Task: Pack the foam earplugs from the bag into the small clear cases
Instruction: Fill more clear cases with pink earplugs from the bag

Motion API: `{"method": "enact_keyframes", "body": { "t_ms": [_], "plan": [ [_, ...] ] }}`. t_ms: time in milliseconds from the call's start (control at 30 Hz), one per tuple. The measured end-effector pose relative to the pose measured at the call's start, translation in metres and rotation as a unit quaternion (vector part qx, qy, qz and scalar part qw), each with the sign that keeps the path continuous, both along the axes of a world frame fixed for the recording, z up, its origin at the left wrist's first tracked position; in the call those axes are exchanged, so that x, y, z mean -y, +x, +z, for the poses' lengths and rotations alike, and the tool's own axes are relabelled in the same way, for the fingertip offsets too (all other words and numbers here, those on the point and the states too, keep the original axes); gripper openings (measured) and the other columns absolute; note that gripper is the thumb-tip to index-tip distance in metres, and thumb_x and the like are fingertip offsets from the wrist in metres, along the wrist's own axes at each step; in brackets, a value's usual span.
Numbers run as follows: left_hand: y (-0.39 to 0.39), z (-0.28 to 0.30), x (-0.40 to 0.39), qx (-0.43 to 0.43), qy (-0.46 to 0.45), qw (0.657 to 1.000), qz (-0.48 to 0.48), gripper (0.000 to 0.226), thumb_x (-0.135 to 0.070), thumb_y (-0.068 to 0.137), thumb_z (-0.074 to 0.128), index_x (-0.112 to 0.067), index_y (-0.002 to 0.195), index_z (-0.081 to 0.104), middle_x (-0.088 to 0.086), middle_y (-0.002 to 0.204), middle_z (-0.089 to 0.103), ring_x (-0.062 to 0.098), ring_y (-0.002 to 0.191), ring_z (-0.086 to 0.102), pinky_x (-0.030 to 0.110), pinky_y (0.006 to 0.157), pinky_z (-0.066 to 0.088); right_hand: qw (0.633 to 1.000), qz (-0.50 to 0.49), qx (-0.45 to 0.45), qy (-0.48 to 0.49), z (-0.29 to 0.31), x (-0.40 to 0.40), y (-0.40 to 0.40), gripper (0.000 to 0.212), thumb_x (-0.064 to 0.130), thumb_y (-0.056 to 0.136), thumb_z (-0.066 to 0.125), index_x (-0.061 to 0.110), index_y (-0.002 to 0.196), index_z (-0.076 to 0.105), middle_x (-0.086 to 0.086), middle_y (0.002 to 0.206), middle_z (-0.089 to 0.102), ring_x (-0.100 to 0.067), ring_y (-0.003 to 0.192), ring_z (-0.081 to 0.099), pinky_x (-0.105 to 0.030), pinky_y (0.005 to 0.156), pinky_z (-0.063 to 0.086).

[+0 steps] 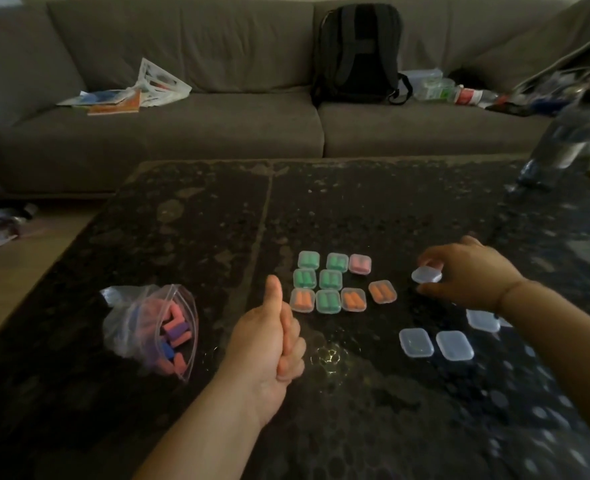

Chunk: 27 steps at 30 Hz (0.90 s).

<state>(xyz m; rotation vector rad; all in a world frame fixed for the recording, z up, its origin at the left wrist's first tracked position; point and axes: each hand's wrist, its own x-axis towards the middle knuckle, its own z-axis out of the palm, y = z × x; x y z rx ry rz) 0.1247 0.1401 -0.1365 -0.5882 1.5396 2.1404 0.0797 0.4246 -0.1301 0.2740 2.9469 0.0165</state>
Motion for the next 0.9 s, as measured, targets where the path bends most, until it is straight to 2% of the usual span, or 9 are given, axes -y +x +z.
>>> {"method": "enact_keyframes", "body": {
  "t_ms": [100,200,267,400,467,567,667,767,900],
  "plan": [
    [0.001,-0.003,0.000,0.024,0.005,1.000,-0.012,0.059,-0.062,0.094,0.051,-0.017,0.058,0.058,-0.001,0.048,0.041,0.010,0.039,0.031,0.024,0.043,0.020,0.995,0.047,-0.084,-0.029,0.005,0.016,0.012,0.048,0.045,0.083,0.068,0.038,0.127,0.050,0.009,0.115,0.063,-0.013,0.112,0.048,-0.034,0.091,0.047],
    [0.001,0.001,0.002,0.011,0.043,0.994,-0.099,0.066,-0.065,0.097,0.040,-0.008,0.094,0.074,0.008,0.068,0.069,0.015,0.049,0.055,0.024,0.049,0.036,0.930,0.157,-0.187,-0.276,0.028,0.063,0.037,0.046,0.026,0.076,0.079,0.034,0.116,0.056,0.019,0.109,0.064,0.001,0.102,0.059,-0.020,0.087,0.051],
    [0.003,0.003,0.006,-0.024,0.090,0.982,-0.162,0.072,-0.066,0.096,0.032,-0.011,0.107,0.079,0.014,0.098,0.078,0.022,0.073,0.072,0.030,0.063,0.051,0.872,0.224,-0.169,-0.400,0.041,0.099,0.053,0.042,0.015,0.075,0.081,0.031,0.108,0.061,0.022,0.107,0.065,0.007,0.105,0.060,-0.012,0.088,0.048],
    [0.008,0.006,0.023,-0.083,0.158,0.966,-0.189,0.062,-0.061,0.101,0.028,-0.027,0.114,0.078,0.012,0.124,0.073,0.024,0.102,0.071,0.039,0.083,0.054,0.816,0.241,-0.106,-0.515,0.043,0.142,0.063,0.029,0.011,0.076,0.078,0.022,0.101,0.066,0.025,0.115,0.065,0.006,0.112,0.059,-0.013,0.087,0.049],
    [0.008,0.005,0.033,-0.111,0.155,0.964,-0.183,0.060,-0.061,0.099,0.032,-0.023,0.123,0.072,0.012,0.123,0.073,0.023,0.103,0.072,0.038,0.084,0.055,0.829,0.233,-0.158,-0.484,0.040,0.149,0.065,0.028,0.019,0.075,0.079,0.028,0.098,0.066,0.029,0.118,0.062,0.008,0.115,0.055,-0.017,0.089,0.051],
    [0.009,0.004,0.047,-0.155,0.160,0.962,-0.159,0.052,-0.054,0.094,0.046,-0.016,0.110,0.077,0.013,0.115,0.075,0.022,0.097,0.073,0.038,0.086,0.058,0.856,0.255,-0.239,-0.382,0.037,0.157,0.070,0.028,0.036,0.074,0.075,0.037,0.100,0.063,0.028,0.122,0.058,0.000,0.122,0.051,-0.032,0.096,0.050],
    [0.011,0.003,0.056,-0.202,0.165,0.955,-0.138,0.032,-0.031,0.094,0.057,-0.007,0.106,0.074,0.015,0.121,0.073,0.022,0.100,0.073,0.035,0.084,0.060,0.850,0.261,-0.308,-0.338,0.030,0.168,0.075,0.035,0.052,0.075,0.068,0.036,0.105,0.064,0.023,0.120,0.059,-0.005,0.119,0.053,-0.029,0.093,0.048],
    [0.012,0.002,0.060,-0.200,0.205,0.951,-0.117,0.028,-0.021,0.089,0.068,-0.014,0.115,0.075,0.017,0.122,0.072,0.028,0.108,0.072,0.037,0.089,0.060,0.841,0.272,-0.379,-0.275,0.021,0.173,0.075,0.030,0.049,0.083,0.061,0.032,0.107,0.066,0.019,0.111,0.062,-0.009,0.110,0.056,-0.029,0.087,0.051],
    [0.015,0.000,0.063,-0.183,0.246,0.944,-0.124,0.044,-0.035,0.090,0.063,-0.008,0.124,0.072,0.020,0.126,0.070,0.026,0.111,0.071,0.038,0.093,0.059,0.800,0.277,-0.391,-0.360,0.017,0.175,0.076,0.028,0.038,0.083,0.065,0.031,0.111,0.064,0.020,0.113,0.063,-0.011,0.113,0.057,-0.023,0.095,0.045]
  ]
}}
